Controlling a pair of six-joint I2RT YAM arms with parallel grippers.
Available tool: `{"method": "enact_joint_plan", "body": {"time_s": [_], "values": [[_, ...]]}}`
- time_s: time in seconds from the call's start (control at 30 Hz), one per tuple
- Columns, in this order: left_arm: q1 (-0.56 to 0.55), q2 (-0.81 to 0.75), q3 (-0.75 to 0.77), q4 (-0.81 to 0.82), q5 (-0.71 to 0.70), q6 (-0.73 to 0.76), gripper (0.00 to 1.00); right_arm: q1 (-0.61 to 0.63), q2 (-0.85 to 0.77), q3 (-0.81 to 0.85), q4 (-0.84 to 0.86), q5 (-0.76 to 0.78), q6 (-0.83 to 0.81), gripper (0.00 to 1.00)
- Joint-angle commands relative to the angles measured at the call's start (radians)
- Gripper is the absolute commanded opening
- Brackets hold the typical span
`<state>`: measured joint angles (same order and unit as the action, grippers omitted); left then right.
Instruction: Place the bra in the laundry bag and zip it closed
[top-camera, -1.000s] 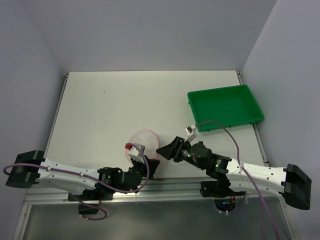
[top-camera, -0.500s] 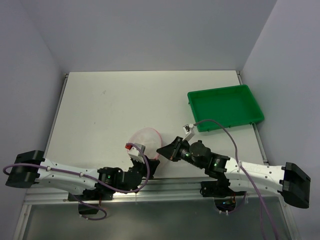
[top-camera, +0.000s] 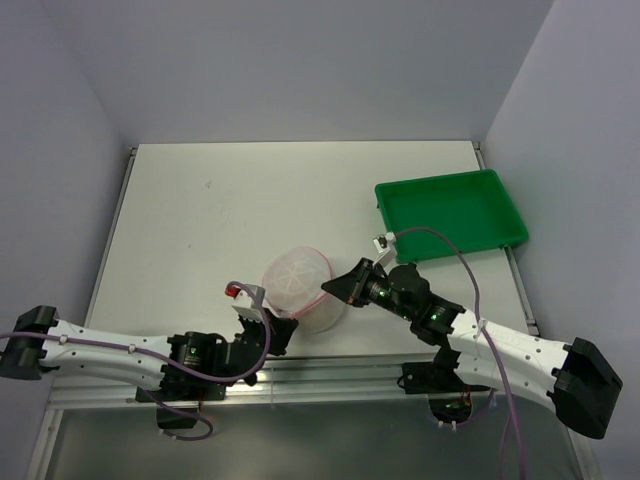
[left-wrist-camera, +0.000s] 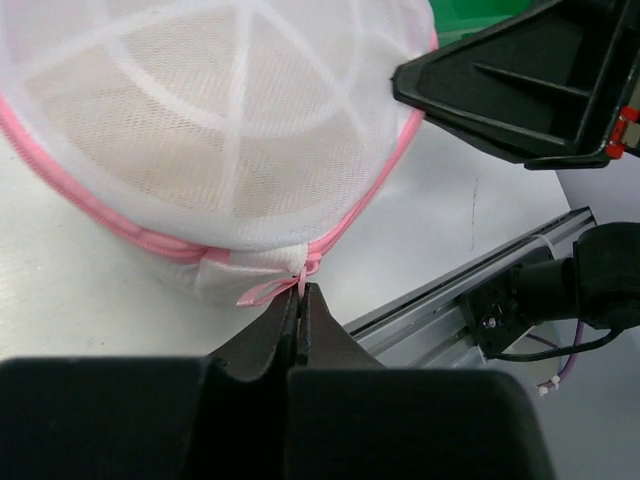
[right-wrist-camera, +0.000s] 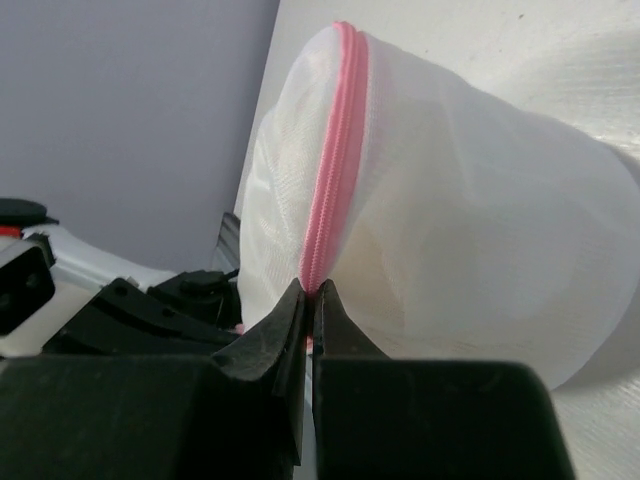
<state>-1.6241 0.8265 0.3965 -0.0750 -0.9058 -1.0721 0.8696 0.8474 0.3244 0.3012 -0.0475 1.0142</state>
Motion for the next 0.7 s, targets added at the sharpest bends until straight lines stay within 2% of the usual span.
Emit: {"method": "enact_joint_plan", "body": {"time_s": [0.0, 0.2, 0.3, 0.5, 0.63, 0.67], "values": [[-0.010, -0.058, -0.001, -0.208, -0.056, -0.090, 0.00, -0.066, 0.010, 0.064, 0.006, -0.025, -0.081, 0.00], [-0.011, -0.093, 0.070, -0.472, -0.134, -0.196, 0.00, -0.130, 0.097, 0.120, 0.007, -0.095, -0.146, 0.00], [-0.014, -0.104, 0.093, -0.520, -0.163, -0.213, 0.00, -0.156, 0.181, 0.169, 0.018, -0.155, -0.184, 0.00], [-0.029, -0.075, 0.116, -0.485, -0.186, -0.160, 0.00, -0.211, 0.358, 0.322, 0.030, -0.259, -0.255, 0.00], [-0.057, -0.023, 0.157, -0.574, -0.228, -0.266, 0.00, -0.234, 0.420, 0.384, 0.022, -0.276, -0.269, 0.00], [-0.071, -0.004, 0.165, -0.654, -0.238, -0.307, 0.00, -0.242, 0.427, 0.389, 0.024, -0.278, -0.269, 0.00]]}}
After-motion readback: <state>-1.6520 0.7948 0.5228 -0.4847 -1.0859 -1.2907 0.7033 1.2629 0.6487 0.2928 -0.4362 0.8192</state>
